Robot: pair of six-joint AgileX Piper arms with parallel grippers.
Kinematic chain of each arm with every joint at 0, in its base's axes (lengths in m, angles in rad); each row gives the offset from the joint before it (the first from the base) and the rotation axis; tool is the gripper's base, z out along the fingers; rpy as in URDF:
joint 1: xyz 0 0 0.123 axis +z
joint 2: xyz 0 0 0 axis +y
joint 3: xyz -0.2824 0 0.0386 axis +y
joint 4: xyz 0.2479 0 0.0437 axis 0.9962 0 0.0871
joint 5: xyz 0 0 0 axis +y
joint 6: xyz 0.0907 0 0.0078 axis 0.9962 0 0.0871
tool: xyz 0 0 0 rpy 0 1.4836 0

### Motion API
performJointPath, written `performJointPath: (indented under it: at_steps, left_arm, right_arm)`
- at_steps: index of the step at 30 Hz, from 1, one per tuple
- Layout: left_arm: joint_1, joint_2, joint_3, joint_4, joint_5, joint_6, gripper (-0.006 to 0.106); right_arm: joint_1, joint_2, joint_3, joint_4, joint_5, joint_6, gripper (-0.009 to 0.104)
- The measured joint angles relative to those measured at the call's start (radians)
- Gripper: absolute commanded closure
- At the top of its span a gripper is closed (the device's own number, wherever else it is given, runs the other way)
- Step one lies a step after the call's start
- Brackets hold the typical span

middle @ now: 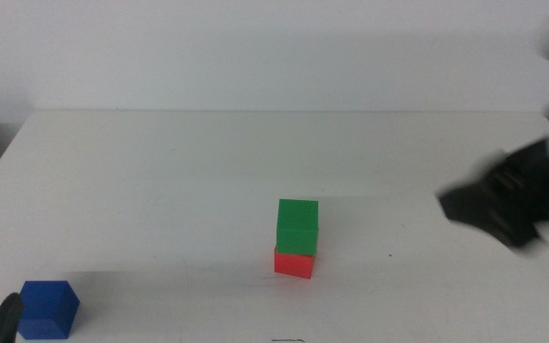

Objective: Stack red cubes first, then green, then blue cubes in a specific spot.

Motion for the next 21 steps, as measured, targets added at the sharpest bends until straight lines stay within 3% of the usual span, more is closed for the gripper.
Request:
performJointPath:
  at_steps: [5, 8, 21]
  left_arm:
    - [0.000, 0.000, 0.000, 0.000, 0.000, 0.000, 0.011]
    - [0.000, 0.000, 0.000, 0.000, 0.000, 0.000, 0.011]
    - [0.000, 0.000, 0.000, 0.000, 0.000, 0.000, 0.011]
  right_arm:
    - [-0.006, -0.262, 0.180, 0.168, -0.109, -0.303, 0.022]
    - [-0.006, -0.361, 0.228, 0.223, -0.152, -0.380, 0.022]
    - [-0.006, -0.411, 0.240, 0.226, -0.206, -0.409, 0.022]
